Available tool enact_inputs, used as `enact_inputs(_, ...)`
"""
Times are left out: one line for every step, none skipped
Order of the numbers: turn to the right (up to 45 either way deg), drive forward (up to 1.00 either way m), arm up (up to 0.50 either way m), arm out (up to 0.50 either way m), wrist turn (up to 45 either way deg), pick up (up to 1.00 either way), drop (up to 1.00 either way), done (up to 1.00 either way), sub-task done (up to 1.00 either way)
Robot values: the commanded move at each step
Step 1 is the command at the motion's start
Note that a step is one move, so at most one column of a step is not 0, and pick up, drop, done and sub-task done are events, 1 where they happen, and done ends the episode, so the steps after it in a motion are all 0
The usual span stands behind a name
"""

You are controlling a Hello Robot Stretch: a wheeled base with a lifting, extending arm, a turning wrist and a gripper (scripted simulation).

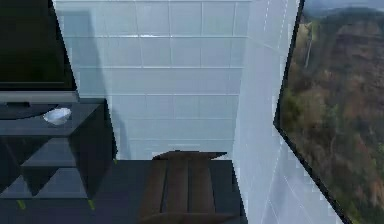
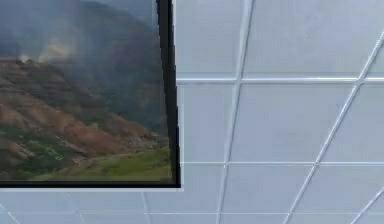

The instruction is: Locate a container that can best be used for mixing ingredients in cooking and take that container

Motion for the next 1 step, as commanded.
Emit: enact_inputs(-45.0,0.0,0.0,0.0,0.0,0.0,0.0,0.0,0.0)
